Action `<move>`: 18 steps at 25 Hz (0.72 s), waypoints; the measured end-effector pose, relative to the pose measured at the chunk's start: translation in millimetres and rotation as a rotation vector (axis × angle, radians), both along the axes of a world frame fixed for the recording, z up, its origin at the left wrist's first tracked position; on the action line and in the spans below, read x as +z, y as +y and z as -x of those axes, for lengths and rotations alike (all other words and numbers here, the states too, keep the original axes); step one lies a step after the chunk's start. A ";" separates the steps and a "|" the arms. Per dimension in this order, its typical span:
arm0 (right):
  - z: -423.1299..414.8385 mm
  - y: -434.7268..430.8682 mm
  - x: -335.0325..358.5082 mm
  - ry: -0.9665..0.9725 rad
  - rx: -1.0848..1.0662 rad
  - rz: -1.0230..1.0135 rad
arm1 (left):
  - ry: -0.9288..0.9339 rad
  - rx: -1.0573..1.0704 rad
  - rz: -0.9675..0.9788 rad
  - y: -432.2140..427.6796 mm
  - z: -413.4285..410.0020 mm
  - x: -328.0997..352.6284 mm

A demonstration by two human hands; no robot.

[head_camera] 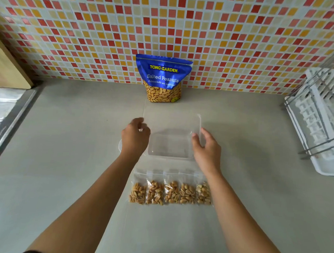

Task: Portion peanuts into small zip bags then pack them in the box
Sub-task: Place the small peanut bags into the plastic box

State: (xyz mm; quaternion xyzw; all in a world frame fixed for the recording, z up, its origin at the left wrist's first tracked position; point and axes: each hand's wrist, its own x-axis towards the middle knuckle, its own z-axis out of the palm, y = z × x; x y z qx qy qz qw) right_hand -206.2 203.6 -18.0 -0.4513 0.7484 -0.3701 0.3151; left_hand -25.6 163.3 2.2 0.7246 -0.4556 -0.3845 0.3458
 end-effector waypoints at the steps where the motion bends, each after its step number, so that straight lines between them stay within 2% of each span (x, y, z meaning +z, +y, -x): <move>1: 2.8 -2.5 7.9 -0.077 -0.045 0.026 | 0.188 0.034 0.002 -4.8 -0.1 4.5; 3: 13.2 -8.0 19.5 -0.296 -0.092 0.055 | 0.416 0.033 -0.001 -15.0 -1.2 11.5; 5: 28.2 -12.8 27.9 -0.486 -0.045 0.044 | 0.432 -0.071 -0.007 -21.4 2.4 18.3; 7: 42.5 -14.2 34.1 -0.574 0.028 0.016 | 0.399 -0.157 -0.011 -24.4 9.0 24.3; 9: 58.1 -13.5 33.3 -0.664 -0.048 0.074 | 0.248 -0.190 0.004 -24.6 13.6 24.8; 11: 76.1 -12.4 27.3 -0.793 -0.274 0.170 | -0.116 -0.228 -0.008 -23.0 10.0 16.3; 13: 93.6 -10.8 13.7 -0.827 -0.472 0.224 | -0.419 -0.274 -0.064 -19.1 0.2 -0.3; 15: 104.8 -8.6 -2.1 -0.771 -0.577 0.220 | -0.550 -0.324 -0.145 -12.6 -6.4 -16.7; 18: 108.8 -7.7 -28.5 -0.670 -0.620 0.168 | -0.573 -0.337 -0.222 -4.9 -4.8 -31.2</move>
